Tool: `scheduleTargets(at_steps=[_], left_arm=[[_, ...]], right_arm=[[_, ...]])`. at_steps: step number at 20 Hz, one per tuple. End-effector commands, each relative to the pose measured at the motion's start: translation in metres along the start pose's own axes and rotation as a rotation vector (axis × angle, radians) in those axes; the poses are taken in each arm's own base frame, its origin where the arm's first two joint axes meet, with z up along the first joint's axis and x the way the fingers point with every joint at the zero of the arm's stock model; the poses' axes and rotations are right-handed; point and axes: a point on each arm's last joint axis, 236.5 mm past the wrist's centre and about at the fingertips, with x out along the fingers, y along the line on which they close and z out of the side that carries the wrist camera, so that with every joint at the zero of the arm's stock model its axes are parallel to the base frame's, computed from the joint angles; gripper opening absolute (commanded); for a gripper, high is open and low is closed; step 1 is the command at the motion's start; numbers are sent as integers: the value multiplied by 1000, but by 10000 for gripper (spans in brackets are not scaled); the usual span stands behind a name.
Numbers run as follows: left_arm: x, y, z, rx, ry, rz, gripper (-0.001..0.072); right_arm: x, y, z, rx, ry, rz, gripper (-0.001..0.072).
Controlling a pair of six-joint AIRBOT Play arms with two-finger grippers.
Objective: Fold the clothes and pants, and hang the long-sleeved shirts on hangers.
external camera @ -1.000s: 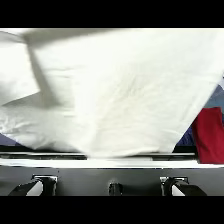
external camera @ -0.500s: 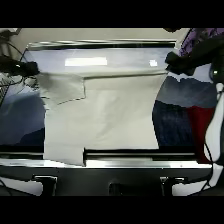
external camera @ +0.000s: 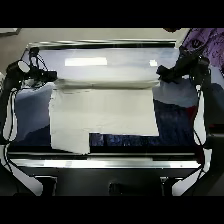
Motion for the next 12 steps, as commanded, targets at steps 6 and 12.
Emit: scheduleTargets(at_steps=[6, 12], left_arm=[[-15, 6, -91, -8, 387, -30, 24], [-13, 6, -111, 1, 472, -24, 23]], right_arm=[[13, -45, -92, 8, 389, -157, 30], [31, -48, -116, 17, 483, -172, 30]])
